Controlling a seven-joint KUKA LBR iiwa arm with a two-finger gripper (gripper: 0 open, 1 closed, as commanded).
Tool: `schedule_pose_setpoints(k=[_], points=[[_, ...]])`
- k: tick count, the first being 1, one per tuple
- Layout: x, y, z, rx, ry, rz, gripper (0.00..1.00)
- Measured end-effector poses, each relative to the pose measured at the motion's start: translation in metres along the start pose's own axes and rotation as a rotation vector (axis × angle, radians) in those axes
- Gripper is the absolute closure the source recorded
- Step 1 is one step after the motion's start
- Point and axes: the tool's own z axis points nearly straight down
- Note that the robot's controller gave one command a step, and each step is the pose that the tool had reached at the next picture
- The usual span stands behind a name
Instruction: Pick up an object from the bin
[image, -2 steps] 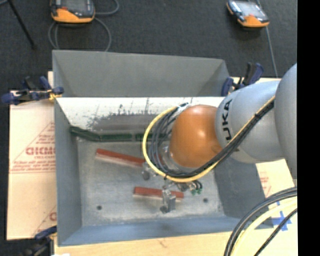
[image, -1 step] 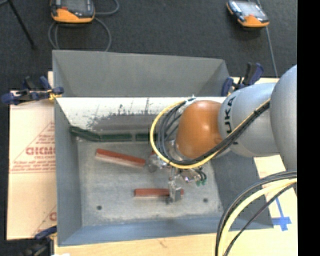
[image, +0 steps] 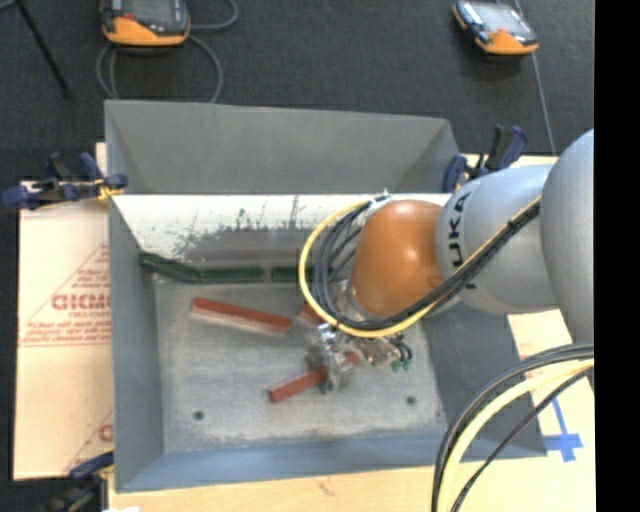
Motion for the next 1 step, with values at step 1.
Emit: schedule_pose_setpoints(k=[1], points=[[-0.0223, -0.0158, -0.1652, 0.005, -0.008, -0.259, 1.00]])
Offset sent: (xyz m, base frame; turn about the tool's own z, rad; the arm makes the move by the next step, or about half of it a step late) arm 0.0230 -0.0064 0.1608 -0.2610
